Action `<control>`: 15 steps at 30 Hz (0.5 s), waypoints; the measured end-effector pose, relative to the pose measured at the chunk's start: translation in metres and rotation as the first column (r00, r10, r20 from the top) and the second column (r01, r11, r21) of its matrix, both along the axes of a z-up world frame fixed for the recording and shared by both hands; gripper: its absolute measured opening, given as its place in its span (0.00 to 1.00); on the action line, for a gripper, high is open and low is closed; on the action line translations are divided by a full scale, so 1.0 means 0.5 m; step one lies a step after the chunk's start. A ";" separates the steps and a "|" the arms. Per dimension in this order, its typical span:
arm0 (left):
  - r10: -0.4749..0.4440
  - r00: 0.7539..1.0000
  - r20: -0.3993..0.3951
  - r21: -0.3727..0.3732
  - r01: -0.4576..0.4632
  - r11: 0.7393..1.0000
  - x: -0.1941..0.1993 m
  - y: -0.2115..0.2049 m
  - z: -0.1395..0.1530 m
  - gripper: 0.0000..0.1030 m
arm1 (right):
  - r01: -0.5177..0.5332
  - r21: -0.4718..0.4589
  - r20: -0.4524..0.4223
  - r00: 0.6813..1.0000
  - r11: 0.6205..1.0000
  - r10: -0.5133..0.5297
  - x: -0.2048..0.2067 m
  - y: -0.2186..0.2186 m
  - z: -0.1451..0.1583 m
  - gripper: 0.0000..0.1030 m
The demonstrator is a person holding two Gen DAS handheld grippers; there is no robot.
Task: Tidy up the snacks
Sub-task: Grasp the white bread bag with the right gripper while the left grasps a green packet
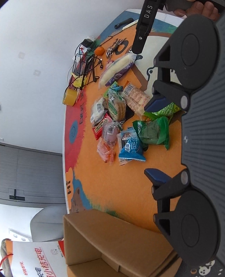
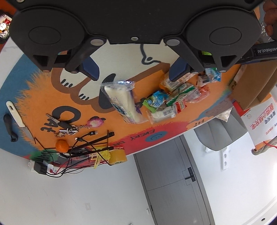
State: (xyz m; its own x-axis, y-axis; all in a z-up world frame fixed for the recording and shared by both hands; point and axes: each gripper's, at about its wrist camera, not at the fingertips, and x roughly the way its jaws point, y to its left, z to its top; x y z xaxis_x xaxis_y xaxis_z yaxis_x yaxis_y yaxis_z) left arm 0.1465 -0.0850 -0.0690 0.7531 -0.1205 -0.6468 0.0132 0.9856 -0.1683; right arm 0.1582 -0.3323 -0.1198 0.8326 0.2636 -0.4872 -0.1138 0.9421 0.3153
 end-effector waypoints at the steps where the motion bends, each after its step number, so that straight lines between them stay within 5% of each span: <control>1: 0.003 1.000 -0.008 -0.005 -0.003 1.000 0.007 0.000 -0.005 0.64 | 0.003 -0.001 0.000 1.000 1.000 -0.003 0.006 -0.002 -0.002 0.85; 8: 0.005 0.996 -0.091 -0.041 -0.009 0.999 0.048 -0.005 -0.038 0.49 | 0.015 0.003 -0.007 1.000 1.000 -0.015 0.051 -0.010 -0.015 0.85; 11: 0.008 0.996 -0.090 -0.027 -0.010 1.000 0.054 -0.011 -0.041 0.48 | 0.022 -0.012 -0.010 1.000 1.000 -0.022 0.071 -0.010 -0.021 0.86; 15: -0.004 0.996 -0.084 0.000 0.004 1.000 0.060 -0.019 -0.042 0.34 | 0.037 -0.014 -0.026 0.999 0.999 -0.037 0.098 -0.013 -0.026 0.86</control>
